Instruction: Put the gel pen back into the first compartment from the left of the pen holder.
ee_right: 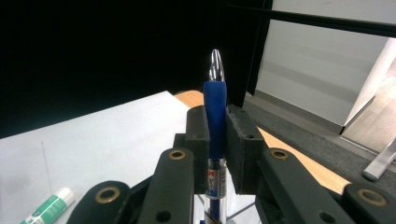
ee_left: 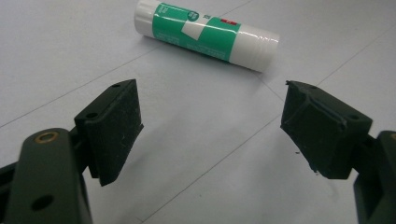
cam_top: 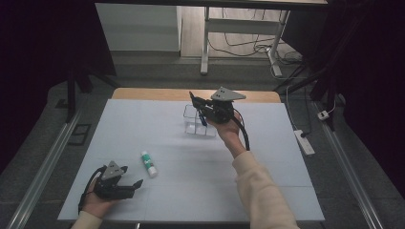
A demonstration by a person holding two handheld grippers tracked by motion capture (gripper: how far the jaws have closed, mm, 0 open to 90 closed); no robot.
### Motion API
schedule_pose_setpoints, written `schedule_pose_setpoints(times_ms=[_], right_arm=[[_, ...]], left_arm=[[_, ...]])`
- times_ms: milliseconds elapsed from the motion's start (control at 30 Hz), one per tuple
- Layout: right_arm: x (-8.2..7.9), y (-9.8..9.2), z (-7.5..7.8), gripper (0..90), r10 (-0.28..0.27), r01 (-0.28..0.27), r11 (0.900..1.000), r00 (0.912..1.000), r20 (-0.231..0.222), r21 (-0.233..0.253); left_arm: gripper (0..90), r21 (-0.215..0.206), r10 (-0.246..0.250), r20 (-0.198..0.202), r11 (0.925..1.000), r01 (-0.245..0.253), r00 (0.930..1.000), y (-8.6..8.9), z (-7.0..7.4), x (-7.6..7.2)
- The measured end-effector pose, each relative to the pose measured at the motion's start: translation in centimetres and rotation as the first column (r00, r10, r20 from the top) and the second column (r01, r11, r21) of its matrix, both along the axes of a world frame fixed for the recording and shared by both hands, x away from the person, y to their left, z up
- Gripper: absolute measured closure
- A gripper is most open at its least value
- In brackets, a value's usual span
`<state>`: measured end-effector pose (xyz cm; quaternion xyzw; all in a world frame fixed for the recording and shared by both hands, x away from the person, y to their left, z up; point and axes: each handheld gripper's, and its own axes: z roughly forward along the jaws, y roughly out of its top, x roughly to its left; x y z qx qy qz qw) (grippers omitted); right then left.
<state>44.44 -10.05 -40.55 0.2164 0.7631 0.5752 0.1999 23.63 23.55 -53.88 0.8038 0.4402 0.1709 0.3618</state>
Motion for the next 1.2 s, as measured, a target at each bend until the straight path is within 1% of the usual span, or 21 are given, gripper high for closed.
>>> schedule_pose_setpoints(times_ms=[200, 367, 500, 567, 667, 833, 1000, 1200], right_arm=[[0.6, 0.2, 0.5, 79.2, -0.004, 0.004, 1.0, 1.0, 0.001, 0.016], [1.2, 0.5, 0.5, 79.2, -0.006, 0.007, 0.999, 0.9999, -0.011, 0.043], [1.6, 0.9, 0.3, 79.2, -0.016, 0.016, 0.999, 0.9998, -0.008, 0.036], [1.9, 1.0, 0.3, 79.2, -0.019, 0.019, 0.999, 0.9997, -0.015, 0.039], [2.3, 1.2, 0.3, 79.2, -0.018, 0.018, 0.999, 0.9998, -0.007, 0.04], [2.9, 1.6, 0.1, 79.2, -0.02, 0.021, 0.998, 0.9997, -0.012, 0.061], [3.5, 2.2, 0.0, 79.2, -0.029, 0.029, 0.998, 0.9996, -0.007, 0.056], [4.1, 2.8, 0.1, 79.2, -0.04, 0.04, 0.997, 0.9992, -0.008, 0.064]], left_arm=[[20.1, -0.001, -0.003, -0.003, 1.0, 0.003, 1.0, 0.0, -0.1, 0.1], [20.0, -0.006, -0.002, -0.003, 1.0, 0.002, 1.0, 0.0, -0.1, 0.1], [20.0, -0.006, -0.003, -0.004, 1.0, 0.003, 1.0, 0.0, -0.1, 0.1], [20.1, -0.007, -0.004, -0.003, 1.0, 0.004, 1.0, 0.0, -0.1, 0.1], [20.0, -0.008, -0.003, -0.004, 1.0, 0.003, 1.0, 0.1, -0.1, 0.1], [20.0, -0.008, -0.004, -0.005, 1.0, 0.004, 1.0, 0.1, -0.1, 0.1], [20.0, -0.009, -0.003, -0.006, 1.0, 0.003, 1.0, 0.1, -0.1, 0.1], [20.0, -0.01, -0.003, -0.007, 0.9999, 0.003, 1.0, 0.1, -0.1, 0.2]])
